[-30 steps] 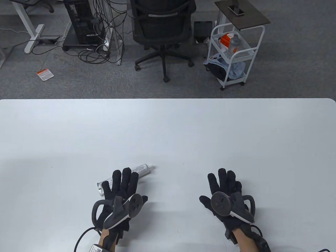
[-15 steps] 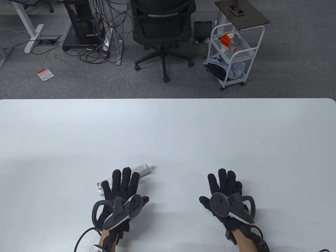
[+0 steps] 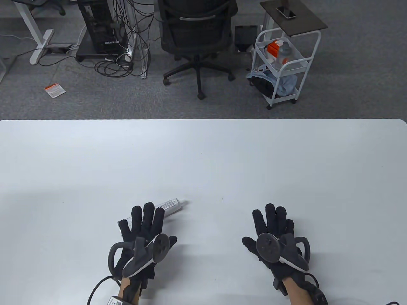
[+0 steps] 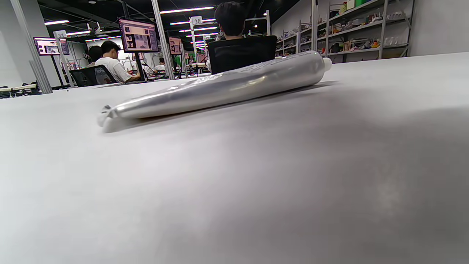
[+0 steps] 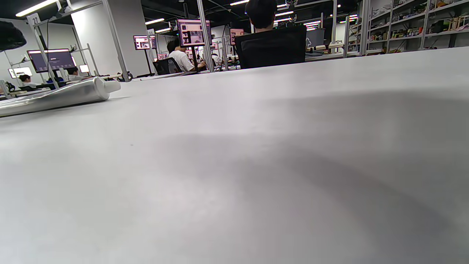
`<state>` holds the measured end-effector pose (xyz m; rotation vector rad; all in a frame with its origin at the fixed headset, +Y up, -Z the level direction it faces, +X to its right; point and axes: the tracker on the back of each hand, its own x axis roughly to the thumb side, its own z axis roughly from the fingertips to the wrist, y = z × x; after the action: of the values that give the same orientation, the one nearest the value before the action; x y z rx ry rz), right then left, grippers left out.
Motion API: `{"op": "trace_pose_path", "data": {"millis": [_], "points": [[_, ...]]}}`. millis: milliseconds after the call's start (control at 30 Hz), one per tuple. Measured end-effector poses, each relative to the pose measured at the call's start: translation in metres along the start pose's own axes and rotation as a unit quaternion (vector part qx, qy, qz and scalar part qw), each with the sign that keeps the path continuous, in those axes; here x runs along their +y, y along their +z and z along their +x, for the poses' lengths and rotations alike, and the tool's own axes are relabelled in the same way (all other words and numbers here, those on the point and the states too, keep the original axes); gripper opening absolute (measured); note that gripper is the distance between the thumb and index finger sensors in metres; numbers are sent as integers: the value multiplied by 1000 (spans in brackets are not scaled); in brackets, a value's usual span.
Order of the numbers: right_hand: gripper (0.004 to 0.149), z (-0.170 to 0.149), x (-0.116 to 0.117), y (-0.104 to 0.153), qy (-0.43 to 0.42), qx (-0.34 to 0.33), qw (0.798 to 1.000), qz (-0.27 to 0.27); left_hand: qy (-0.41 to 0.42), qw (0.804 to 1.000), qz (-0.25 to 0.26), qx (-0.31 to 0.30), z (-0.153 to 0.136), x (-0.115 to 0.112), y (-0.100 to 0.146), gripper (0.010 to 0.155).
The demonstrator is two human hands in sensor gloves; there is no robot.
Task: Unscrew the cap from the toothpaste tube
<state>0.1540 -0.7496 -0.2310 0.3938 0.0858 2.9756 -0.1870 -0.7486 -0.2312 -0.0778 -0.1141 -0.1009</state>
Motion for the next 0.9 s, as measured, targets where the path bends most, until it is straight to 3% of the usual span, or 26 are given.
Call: {"op": "trace_pose_path", "data": {"millis": [267,400,600,767,900], "points": [[83,-1,-1,1,-1,5,1000,1,-3,1000,-3,8,-2,0,-2,87],[83,-1,-2,1,-2,5,1000,3,9,999,-22,44,-12,2,-20,83],[83,-1,-2,1,-1,1,1000,4,10,986,-130,106,-32,1,-69,77],[83,-1,-2,1,-4,3,1000,4,27,971,-203,127,-40,-3,-89,73],[83,-1,-2,1,-3,3,1000,9,31,967,-221,123,-42,-7,-95,62]]}}
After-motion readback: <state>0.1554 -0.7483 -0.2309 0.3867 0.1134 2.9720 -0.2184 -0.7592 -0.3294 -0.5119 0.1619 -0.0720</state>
